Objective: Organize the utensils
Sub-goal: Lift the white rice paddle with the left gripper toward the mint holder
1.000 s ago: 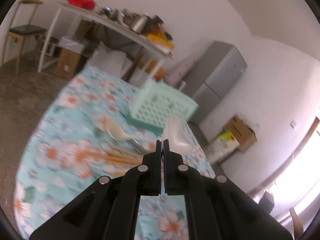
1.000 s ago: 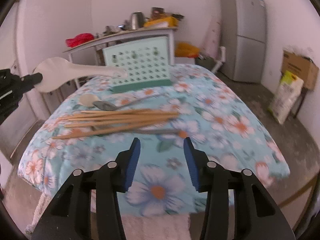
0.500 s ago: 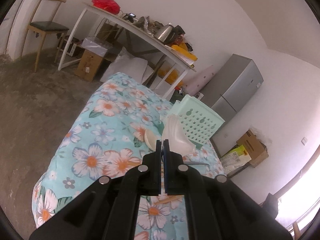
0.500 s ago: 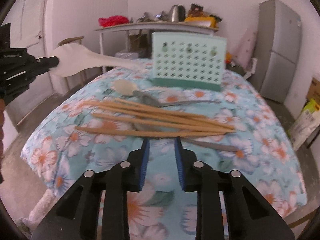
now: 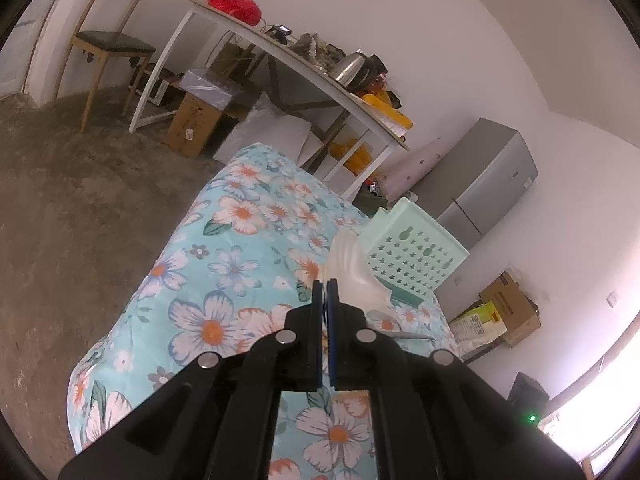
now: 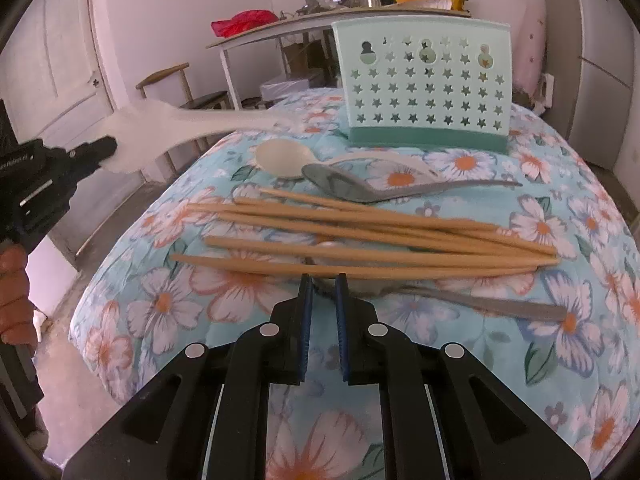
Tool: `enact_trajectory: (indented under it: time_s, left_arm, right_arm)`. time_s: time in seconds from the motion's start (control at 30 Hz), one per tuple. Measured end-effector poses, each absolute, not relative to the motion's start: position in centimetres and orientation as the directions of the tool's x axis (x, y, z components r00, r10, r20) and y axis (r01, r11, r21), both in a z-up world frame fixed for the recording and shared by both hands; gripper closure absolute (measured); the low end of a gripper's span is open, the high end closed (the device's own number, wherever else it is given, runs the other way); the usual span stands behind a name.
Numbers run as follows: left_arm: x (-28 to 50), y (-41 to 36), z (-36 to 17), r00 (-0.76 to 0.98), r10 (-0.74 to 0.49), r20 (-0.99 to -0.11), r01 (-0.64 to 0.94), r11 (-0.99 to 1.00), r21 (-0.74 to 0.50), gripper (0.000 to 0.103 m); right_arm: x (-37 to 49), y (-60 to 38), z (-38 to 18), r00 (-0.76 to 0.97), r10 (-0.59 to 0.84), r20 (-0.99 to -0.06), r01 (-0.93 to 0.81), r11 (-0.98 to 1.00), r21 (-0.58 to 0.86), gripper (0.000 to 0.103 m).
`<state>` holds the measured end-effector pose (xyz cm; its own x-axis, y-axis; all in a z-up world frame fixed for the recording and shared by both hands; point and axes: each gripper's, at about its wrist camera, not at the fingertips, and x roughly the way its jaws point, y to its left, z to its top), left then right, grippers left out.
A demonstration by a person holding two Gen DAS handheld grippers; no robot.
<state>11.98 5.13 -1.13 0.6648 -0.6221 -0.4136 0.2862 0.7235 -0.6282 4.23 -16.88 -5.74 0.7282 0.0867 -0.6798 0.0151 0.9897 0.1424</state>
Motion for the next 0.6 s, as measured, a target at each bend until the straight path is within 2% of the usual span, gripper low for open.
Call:
enact_trajectory:
  time_s: [0.2,0.43,0.6]
  left_arm:
    - [12.2,5.7,-1.5,0.667,-0.616,-0.419,0.275,0.727,-0.63,0.102]
    - [12.0,6.0,-1.7,0.671,-0.607,-0.426,0.262,0.731,-0.63,0.102]
    - [12.0,6.1,-1.7,0.673,-0.606,-0.425,0.262,0.732,-0.629,0.102]
  right_arm:
    - [6.2,-17.5,-5.9,0.712,0.076,-0.698,0.025,0.991,0.133,0.093]
    - [8.3,-19.5,-5.9,0.704,0.099,-0.703,0.07,0.976,0.208,0.092]
    - [6.6,-19.5,-5.5,0.699,0.124,-0.705,0.03,0.979,0.202,0.081]
